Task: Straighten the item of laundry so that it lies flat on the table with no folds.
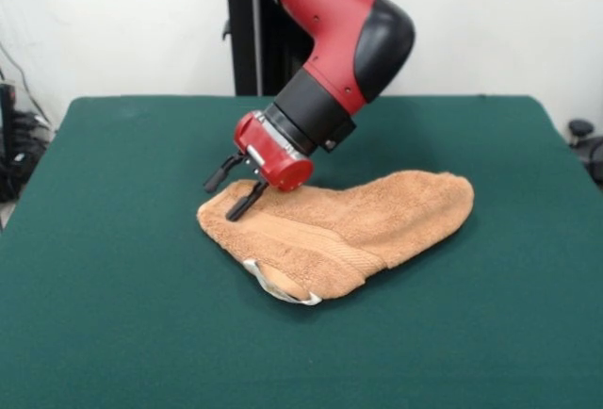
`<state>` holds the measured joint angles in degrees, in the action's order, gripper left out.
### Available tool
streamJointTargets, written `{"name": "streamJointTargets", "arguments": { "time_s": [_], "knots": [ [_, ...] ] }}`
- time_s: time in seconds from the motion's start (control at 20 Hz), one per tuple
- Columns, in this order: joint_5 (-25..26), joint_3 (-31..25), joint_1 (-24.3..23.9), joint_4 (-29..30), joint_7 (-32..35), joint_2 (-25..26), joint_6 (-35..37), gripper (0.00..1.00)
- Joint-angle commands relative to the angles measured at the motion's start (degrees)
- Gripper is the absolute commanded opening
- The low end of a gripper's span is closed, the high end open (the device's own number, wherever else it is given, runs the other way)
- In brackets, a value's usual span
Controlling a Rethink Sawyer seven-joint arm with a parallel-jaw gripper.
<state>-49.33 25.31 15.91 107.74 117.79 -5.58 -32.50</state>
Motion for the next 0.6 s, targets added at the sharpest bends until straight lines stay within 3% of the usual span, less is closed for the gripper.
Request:
{"name": "streamJointTargets", "arguments": {
  "time_s": [0.05,0.1,0.15,0.35,0.6],
  "knots": [
    [-3.32,-8.6,2.74,-4.07,13.61,-0.94,-0.02,1.0],
    [-2.45,-8.79,2.26,-3.91,13.95,-1.29,0.39,1.0],
    [-1.89,-8.85,2.04,-3.89,13.92,-1.45,0.57,0.0],
    [4.68,-10.64,-1.25,-3.69,16.38,-3.09,0.74,0.0],
    [5.73,-11.12,-2.04,-3.32,15.74,-3.9,1.06,0.0]
  ]
}}
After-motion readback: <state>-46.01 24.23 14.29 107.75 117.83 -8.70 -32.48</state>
